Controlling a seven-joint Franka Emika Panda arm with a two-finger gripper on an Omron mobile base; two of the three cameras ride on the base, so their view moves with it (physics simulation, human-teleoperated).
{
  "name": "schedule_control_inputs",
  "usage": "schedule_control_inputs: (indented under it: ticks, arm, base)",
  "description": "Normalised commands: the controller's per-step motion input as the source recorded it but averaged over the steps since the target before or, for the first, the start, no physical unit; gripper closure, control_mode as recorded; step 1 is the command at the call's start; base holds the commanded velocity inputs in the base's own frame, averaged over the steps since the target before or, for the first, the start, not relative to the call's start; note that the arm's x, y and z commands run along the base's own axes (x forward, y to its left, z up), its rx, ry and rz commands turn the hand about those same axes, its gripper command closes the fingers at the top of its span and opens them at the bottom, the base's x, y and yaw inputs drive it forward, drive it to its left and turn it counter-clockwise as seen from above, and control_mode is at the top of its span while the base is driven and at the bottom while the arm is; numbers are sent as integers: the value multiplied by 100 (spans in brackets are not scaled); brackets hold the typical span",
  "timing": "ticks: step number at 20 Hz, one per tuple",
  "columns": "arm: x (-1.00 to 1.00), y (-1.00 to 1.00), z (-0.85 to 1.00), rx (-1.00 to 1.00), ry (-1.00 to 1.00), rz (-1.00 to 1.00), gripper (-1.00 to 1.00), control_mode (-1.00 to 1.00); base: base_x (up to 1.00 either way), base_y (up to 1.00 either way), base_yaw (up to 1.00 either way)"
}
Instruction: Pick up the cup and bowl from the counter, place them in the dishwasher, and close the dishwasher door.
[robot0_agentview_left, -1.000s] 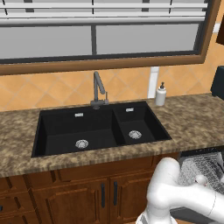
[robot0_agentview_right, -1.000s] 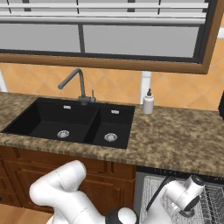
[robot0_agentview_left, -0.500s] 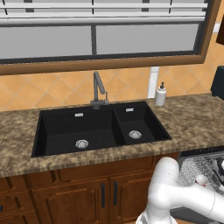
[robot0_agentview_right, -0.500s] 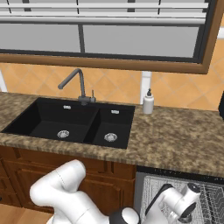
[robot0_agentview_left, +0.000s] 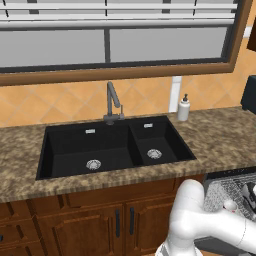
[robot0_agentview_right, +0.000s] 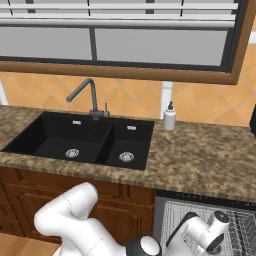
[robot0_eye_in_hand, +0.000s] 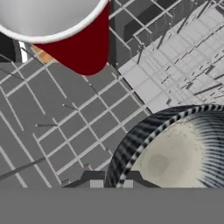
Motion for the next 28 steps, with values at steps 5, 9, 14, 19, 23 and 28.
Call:
schedule_control_inputs:
  ticks: [5,9,14,19,23,28]
  arm:
    - [39,-19,-12,0,-7,4,100,-100]
    - [40,-12,-28,0,-6,3,100,-100]
    - [3,-13,-48,0,0,1,100,-100]
    - [0,-7,-24,0,0,1,100,-100]
    - [0,0,0,0,0,1,-100,-100]
    - [0,0,0,0,-1,0,-100,-100]
  base:
    - [0,0,0]
    - [0,0,0]
    - [0,0,0]
    - [0,0,0]
    - [0,0,0]
    - [0,0,0]
